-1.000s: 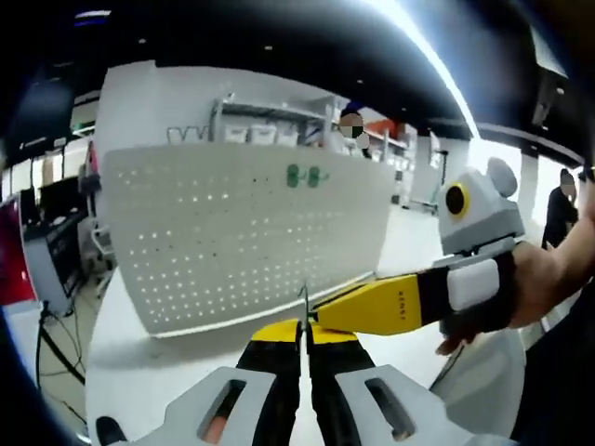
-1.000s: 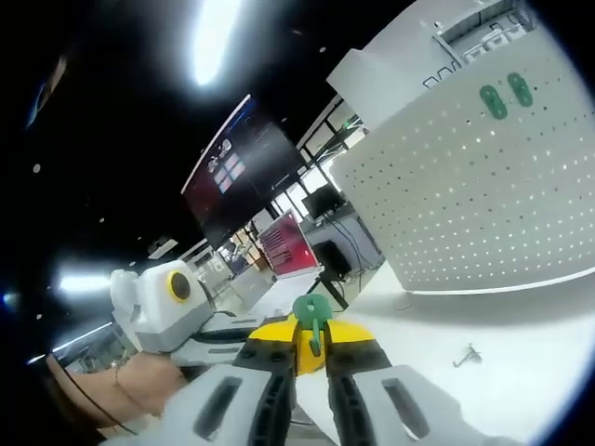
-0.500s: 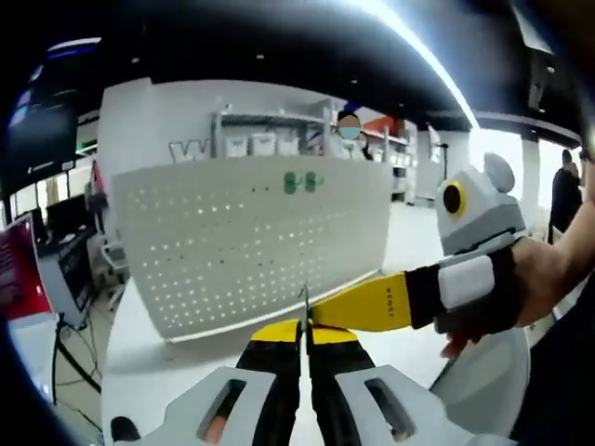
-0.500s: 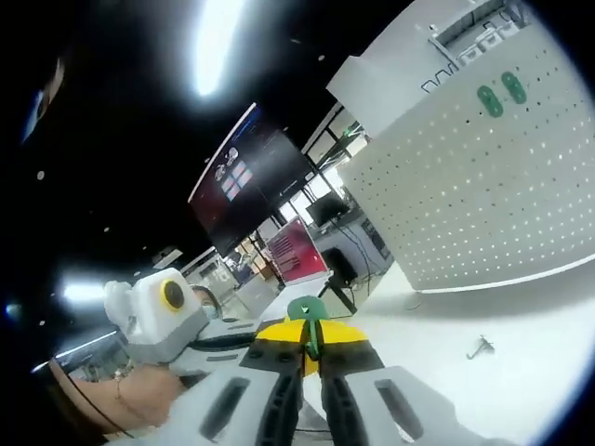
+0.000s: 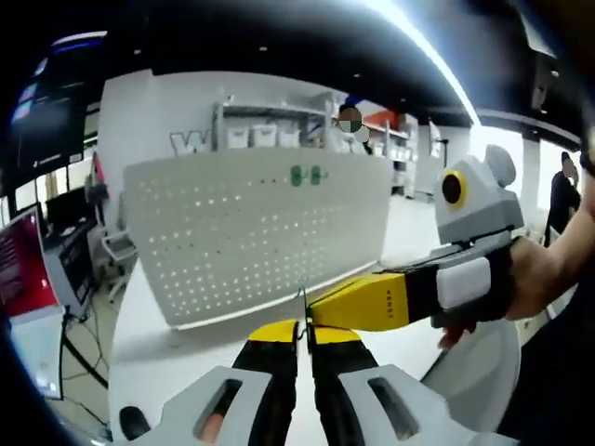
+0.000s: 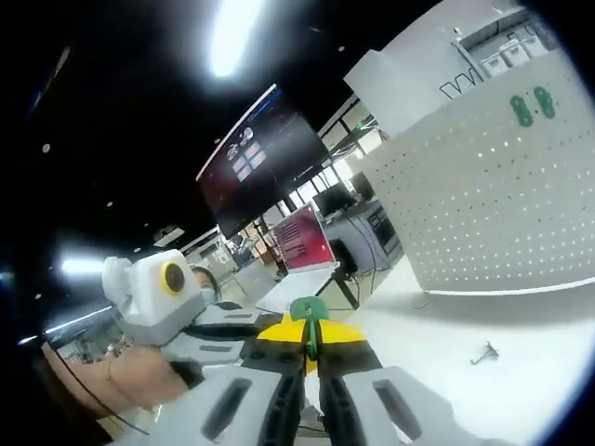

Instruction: Insert the hook assembly into the mounting plate slot until the hook locks in place.

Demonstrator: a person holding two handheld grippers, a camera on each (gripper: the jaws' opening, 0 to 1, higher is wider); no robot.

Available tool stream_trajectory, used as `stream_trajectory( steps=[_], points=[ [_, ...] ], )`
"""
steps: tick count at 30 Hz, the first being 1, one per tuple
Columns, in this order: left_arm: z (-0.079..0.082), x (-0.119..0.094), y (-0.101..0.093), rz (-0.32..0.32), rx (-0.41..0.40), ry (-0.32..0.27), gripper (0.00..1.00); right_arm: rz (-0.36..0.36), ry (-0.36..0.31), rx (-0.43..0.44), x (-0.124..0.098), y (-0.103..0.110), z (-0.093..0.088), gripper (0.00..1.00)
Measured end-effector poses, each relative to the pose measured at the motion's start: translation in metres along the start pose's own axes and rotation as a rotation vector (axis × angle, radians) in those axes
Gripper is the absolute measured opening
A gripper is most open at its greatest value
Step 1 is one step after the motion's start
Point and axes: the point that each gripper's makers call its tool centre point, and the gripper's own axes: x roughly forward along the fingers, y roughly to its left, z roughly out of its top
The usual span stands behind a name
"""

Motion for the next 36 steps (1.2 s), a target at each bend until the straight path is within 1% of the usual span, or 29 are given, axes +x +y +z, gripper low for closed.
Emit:
stream_trajectory(
  steps=[3,5,6,9,11,14,16,17,18,20,23,25,29,32,36],
  points=[
    [-0.005,0.002,0.001,-0.016,-0.017,0.002,0.20,-0.004,0.007,-0.034,0.001,-0.002,0.000,0.00],
    [-0.008,0.004,0.000,-0.034,-0.015,0.008,0.23,-0.015,0.002,-0.066,0.001,-0.003,0.004,0.00],
    [-0.008,0.005,0.001,-0.038,-0.019,0.008,0.27,-0.017,0.002,-0.078,0.001,-0.003,0.005,0.00],
    [-0.007,0.008,0.000,-0.067,-0.053,-0.019,0.41,-0.038,-0.002,-0.130,0.000,-0.008,0.010,0.00],
    [-0.008,0.009,-0.003,-0.089,-0.056,-0.018,0.47,-0.047,-0.003,-0.154,0.000,-0.010,0.011,0.00],
    [-0.010,0.011,-0.003,-0.111,-0.038,-0.027,0.55,-0.066,-0.001,-0.195,0.000,-0.015,0.015,0.00],
    [-0.011,0.011,-0.004,-0.138,-0.067,-0.033,0.60,-0.079,0.003,-0.218,-0.001,-0.018,0.016,0.00],
    [-0.009,0.011,-0.005,-0.153,-0.081,-0.048,0.64,-0.081,0.006,-0.224,-0.001,-0.019,0.016,0.00],
    [-0.008,0.011,-0.005,-0.153,-0.087,-0.056,0.69,-0.093,0.009,-0.249,-0.001,-0.022,0.016,0.00],
    [-0.005,0.011,-0.006,-0.163,-0.098,-0.077,0.78,-0.095,0.010,-0.262,-0.001,-0.023,0.016,0.00],
    [-0.004,0.011,-0.008,-0.176,-0.085,-0.081,0.84,-0.109,0.015,-0.287,-0.001,-0.026,0.014,0.00],
    [-0.003,0.011,-0.011,-0.193,-0.094,-0.084,0.89,-0.117,0.013,-0.297,-0.002,-0.027,0.014,0.00],
    [0.004,0.010,-0.016,-0.222,-0.105,-0.114,0.98,-0.131,0.007,-0.305,-0.002,-0.030,0.015,0.00],
    [0.010,0.009,-0.020,-0.242,-0.116,-0.147,1.00,-0.138,0.006,-0.318,-0.003,-0.032,0.016,0.00],
    [0.011,0.009,-0.026,-0.267,-0.127,-0.138,1.00,-0.145,-0.001,-0.323,-0.006,-0.033,0.017,0.00]
  ],
)
